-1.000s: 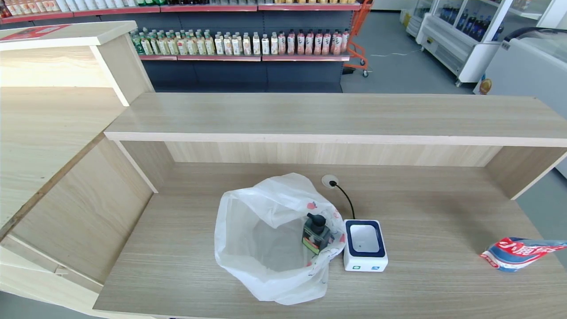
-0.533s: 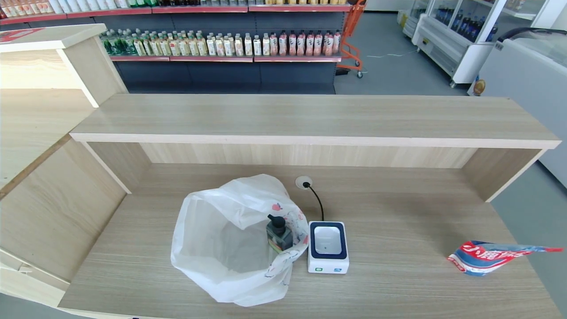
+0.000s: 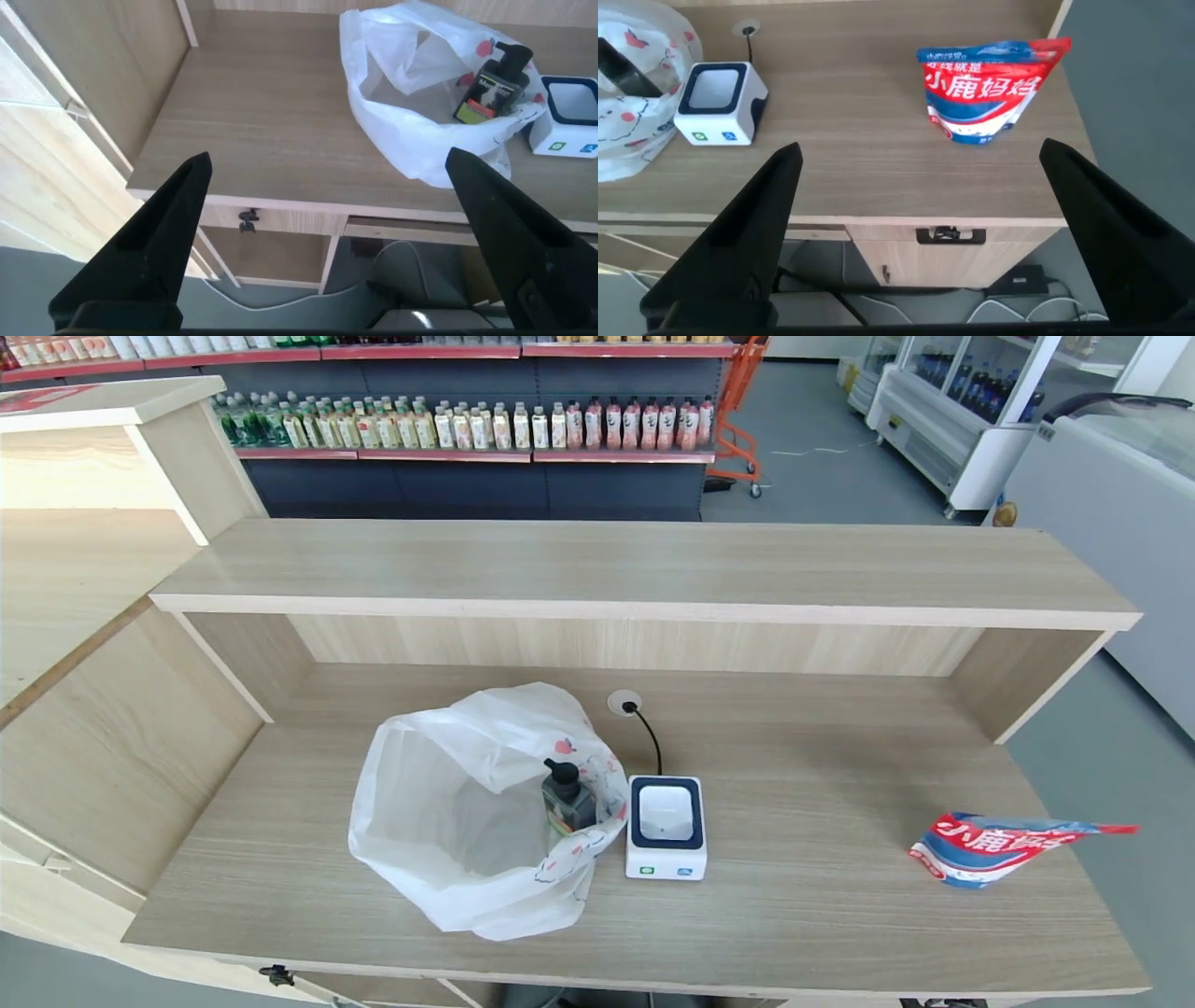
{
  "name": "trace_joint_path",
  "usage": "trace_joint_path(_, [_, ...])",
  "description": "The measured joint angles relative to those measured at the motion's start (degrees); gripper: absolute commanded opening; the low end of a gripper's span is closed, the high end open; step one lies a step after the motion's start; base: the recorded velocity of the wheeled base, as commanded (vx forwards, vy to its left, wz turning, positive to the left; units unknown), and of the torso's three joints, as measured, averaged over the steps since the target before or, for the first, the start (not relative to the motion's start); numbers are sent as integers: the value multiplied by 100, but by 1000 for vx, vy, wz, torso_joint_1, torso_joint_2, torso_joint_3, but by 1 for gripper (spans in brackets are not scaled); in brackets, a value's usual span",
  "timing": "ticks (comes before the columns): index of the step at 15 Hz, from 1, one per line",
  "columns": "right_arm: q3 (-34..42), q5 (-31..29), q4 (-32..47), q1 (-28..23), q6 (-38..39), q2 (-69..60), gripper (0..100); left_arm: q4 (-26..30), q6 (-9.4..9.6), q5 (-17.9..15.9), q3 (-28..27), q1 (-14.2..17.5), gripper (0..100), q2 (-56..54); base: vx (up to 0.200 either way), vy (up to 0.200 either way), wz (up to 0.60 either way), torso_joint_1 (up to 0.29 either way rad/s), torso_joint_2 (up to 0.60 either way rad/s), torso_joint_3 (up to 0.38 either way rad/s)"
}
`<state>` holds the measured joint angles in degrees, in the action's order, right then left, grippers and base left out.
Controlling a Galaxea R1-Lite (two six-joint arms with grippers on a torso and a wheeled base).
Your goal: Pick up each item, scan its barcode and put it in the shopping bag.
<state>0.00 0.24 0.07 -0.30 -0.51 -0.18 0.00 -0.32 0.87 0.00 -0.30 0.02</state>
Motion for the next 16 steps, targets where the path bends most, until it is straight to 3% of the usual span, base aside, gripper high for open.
trace_joint_path(3, [0, 0, 2, 1, 0, 2, 100, 0, 27, -5, 0, 1, 100, 0, 0, 0, 0, 0, 0, 0])
trace_joint_path(12, [0, 0, 2, 0, -2, 7, 100, 0, 32, 0, 0, 4, 100, 0, 0, -200, 0, 5, 5, 0])
trace_joint_path(16, [-149, 71, 110, 30, 151, 32, 100, -2, 21, -5, 0, 9, 100, 0, 0, 0, 0, 0, 0, 0])
